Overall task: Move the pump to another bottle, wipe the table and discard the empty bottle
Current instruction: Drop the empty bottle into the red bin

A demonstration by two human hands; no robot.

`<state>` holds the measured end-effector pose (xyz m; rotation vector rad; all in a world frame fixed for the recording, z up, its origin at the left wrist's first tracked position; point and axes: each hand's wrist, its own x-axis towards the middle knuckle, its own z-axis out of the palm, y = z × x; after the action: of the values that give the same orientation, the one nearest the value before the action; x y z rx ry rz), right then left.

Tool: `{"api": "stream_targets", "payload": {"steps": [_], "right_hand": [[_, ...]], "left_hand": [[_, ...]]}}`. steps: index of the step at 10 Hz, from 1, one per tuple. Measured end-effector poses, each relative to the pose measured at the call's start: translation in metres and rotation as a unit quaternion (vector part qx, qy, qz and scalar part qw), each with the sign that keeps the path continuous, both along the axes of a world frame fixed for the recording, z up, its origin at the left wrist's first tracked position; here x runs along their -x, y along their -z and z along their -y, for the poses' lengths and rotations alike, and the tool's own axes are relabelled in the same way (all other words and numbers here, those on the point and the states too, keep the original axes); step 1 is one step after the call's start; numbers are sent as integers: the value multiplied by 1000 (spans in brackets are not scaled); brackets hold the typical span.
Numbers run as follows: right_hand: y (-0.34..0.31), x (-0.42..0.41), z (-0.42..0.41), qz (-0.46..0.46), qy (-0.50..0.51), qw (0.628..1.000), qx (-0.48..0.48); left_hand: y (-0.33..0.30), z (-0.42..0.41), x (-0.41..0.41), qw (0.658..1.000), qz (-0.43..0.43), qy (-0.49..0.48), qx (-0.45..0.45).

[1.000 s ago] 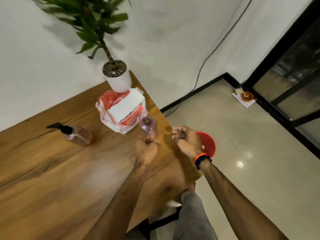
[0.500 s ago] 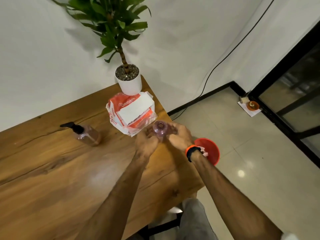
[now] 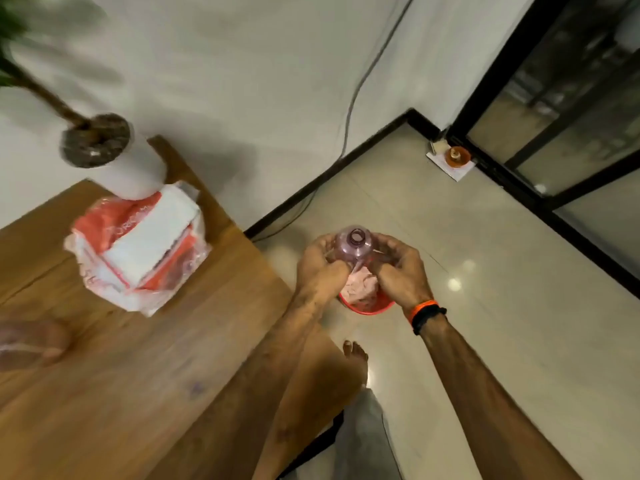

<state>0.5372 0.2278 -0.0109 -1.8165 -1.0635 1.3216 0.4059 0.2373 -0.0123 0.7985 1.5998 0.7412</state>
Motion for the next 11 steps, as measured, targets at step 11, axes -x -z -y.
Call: {"api": "stream_targets", "payload": {"steps": [11], "right_hand": [[216, -102, -30, 2, 86, 974, 209]], "left_hand": [[192, -55, -96, 973, -85, 113, 181]]}}
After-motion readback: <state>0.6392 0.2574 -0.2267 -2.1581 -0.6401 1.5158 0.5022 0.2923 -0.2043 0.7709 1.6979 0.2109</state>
